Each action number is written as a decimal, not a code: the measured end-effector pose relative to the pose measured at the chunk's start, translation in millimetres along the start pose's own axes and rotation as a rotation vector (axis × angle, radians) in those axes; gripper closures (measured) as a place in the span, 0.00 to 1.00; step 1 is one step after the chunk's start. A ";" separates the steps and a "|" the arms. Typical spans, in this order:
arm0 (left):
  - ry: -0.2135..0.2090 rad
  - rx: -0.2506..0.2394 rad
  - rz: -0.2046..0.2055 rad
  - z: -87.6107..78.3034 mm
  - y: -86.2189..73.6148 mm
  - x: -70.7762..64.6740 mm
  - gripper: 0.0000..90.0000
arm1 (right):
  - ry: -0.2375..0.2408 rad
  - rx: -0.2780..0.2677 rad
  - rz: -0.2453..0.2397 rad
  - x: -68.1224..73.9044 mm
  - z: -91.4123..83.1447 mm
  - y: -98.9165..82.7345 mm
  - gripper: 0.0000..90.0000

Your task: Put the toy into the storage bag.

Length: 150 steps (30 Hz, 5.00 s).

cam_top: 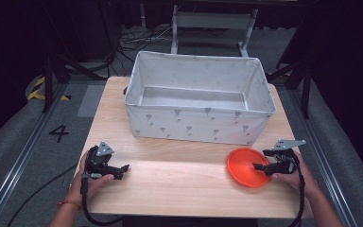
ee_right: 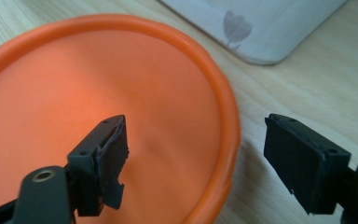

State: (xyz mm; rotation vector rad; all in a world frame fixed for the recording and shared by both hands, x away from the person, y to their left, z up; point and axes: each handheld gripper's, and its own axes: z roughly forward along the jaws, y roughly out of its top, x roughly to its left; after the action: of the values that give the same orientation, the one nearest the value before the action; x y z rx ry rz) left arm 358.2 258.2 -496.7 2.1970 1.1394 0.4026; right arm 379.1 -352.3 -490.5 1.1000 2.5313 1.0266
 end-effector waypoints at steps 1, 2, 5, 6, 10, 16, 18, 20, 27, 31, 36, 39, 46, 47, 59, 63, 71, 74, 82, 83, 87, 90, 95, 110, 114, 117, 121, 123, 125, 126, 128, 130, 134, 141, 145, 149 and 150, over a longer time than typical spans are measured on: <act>0.000 0.001 -0.001 0.0 0.0 -0.1 0.00 | -0.004 0.000 -0.003 -0.1 1.6 -0.2 0.23; 0.000 0.000 0.001 0.0 0.0 0.1 0.00 | -0.002 -0.003 -0.002 -0.2 2.0 0.0 0.23; -0.002 0.002 -0.002 0.0 -0.1 -0.1 0.00 | 0.034 -0.007 -0.011 1.8 2.6 0.3 0.24; -0.002 0.001 -0.001 0.0 0.0 0.0 0.00 | 0.033 0.007 -0.039 5.4 2.7 1.2 0.27; -0.002 0.004 0.001 -0.1 0.0 0.1 0.00 | 0.018 0.021 -0.029 8.4 3.3 4.4 0.32; -0.001 0.001 -0.003 0.0 -0.1 -0.2 0.00 | 0.007 0.015 0.013 0.1 -3.0 7.5 0.62; -0.001 0.001 -0.002 0.0 0.0 -0.1 0.00 | 0.011 0.014 -0.001 -1.4 -8.2 10.6 0.71; 0.001 -0.001 -0.001 0.0 0.0 -0.1 0.00 | 0.015 0.017 -0.018 -0.6 -12.0 15.7 0.76; 0.001 -0.003 -0.002 0.1 -0.2 -0.3 0.00 | 0.036 -0.034 -0.090 15.3 -33.7 40.4 0.89; 0.000 -0.003 -0.002 0.1 -0.2 -0.3 0.00 | 0.040 -0.044 -0.141 26.6 -44.9 52.2 0.91; 0.001 -0.003 -0.001 0.0 -0.2 -0.3 0.01 | 0.034 -0.034 -0.255 54.7 -59.9 72.6 0.92; 0.001 -0.003 -0.002 0.1 -0.2 -0.4 0.01 | 0.035 -0.026 -0.315 69.0 -66.0 82.1 0.92; 0.001 -0.003 -0.001 0.1 -0.2 -0.3 0.00 | 0.029 -0.017 -0.389 87.4 -76.0 95.3 0.92; 0.001 -0.003 -0.001 0.1 -0.1 -0.3 0.00 | 0.028 -0.017 -0.399 88.6 -77.2 96.2 0.92; 0.000 -0.003 -0.001 0.1 -0.1 -0.3 0.01 | -0.010 -0.039 -0.419 91.8 -107.3 107.7 0.92; 0.000 -0.003 -0.001 0.1 -0.2 -0.3 0.01 | -0.016 -0.050 -0.423 91.6 -119.8 111.2 0.92; 0.000 -0.003 -0.001 0.1 -0.1 -0.2 0.00 | -0.036 -0.080 -0.425 88.9 -155.0 126.4 0.92; 0.001 -0.002 -0.002 0.0 -0.1 -0.3 0.00 | -0.038 -0.078 -0.435 87.6 -165.3 134.8 0.92; 0.001 -0.001 0.000 0.0 0.0 -0.1 0.00 | -0.027 -0.083 -0.468 88.9 -186.9 156.5 0.92; 0.000 0.001 0.002 -0.1 0.0 0.1 0.00 | -0.035 -0.088 -0.472 89.9 -190.0 159.9 0.92; 0.001 0.001 0.001 -0.1 0.0 -0.1 0.00 | -0.039 -0.110 -0.478 89.8 -199.7 172.0 0.92; 0.001 0.000 0.002 -0.1 0.0 0.0 0.00 | -0.048 -0.108 -0.484 87.6 -203.0 182.1 0.92; 0.001 -0.001 0.000 0.0 0.0 -0.1 0.00 | -0.070 -0.101 -0.487 82.3 -204.4 197.8 0.92; -0.002 0.001 0.005 0.0 0.1 0.4 0.00 | -0.103 -0.149 -0.452 50.7 -205.1 259.7 0.92; -0.001 0.001 0.005 0.0 0.1 0.3 0.00 | -0.089 -0.150 -0.439 39.8 -195.8 272.9 0.92; -0.002 0.001 0.005 0.0 0.1 0.4 0.00 | -0.099 -0.147 -0.437 34.0 -188.7 282.0 0.92; -0.009 0.004 0.006 0.0 0.2 0.6 0.00 | -0.103 -0.138 -0.438 28.9 -179.1 295.9 0.92; -0.006 0.001 0.009 0.1 0.2 0.7 0.00 | -0.126 -0.139 -0.435 25.9 -173.8 302.9 0.92; -0.006 0.001 0.009 0.1 0.2 0.7 0.00 | -0.145 -0.145 -0.425 21.8 -168.4 308.1 0.92; -0.006 0.001 0.009 0.1 0.2 0.7 0.00 | -0.147 -0.145 -0.415 19.2 -165.1 310.1 0.92; -0.006 0.001 0.009 0.1 0.2 0.7 0.00 | -0.155 -0.148 -0.398 13.4 -159.2 313.0 0.92; -0.006 0.001 0.009 0.2 0.2 0.8 0.00 | -0.163 -0.151 -0.386 7.2 -152.7 314.6 0.92; -0.004 0.001 0.011 0.1 0.3 0.9 0.00 | -0.156 -0.140 -0.371 -1.2 -139.8 313.8 0.92; -0.012 0.002 0.008 0.2 0.3 0.8 0.00 | -0.145 -0.111 -0.376 -12.7 -117.6 306.4 0.92; -0.010 0.003 0.008 0.1 0.3 0.7 0.00 | -0.131 -0.097 -0.373 -19.4 -103.6 299.0 0.92; -0.011 0.000 0.008 0.3 0.2 0.7 0.00 | -0.108 -0.064 -0.368 -23.4 -91.5 291.7 0.92; -0.010 0.001 0.008 0.2 0.2 0.7 0.00 | -0.103 -0.050 -0.372 -23.5 -88.3 288.9 0.92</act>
State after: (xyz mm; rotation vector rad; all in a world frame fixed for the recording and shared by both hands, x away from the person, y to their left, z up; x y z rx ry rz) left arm 358.9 258.6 -496.7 2.2026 1.1260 0.3935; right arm 522.1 -275.4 -234.7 0.6156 2.4820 0.9008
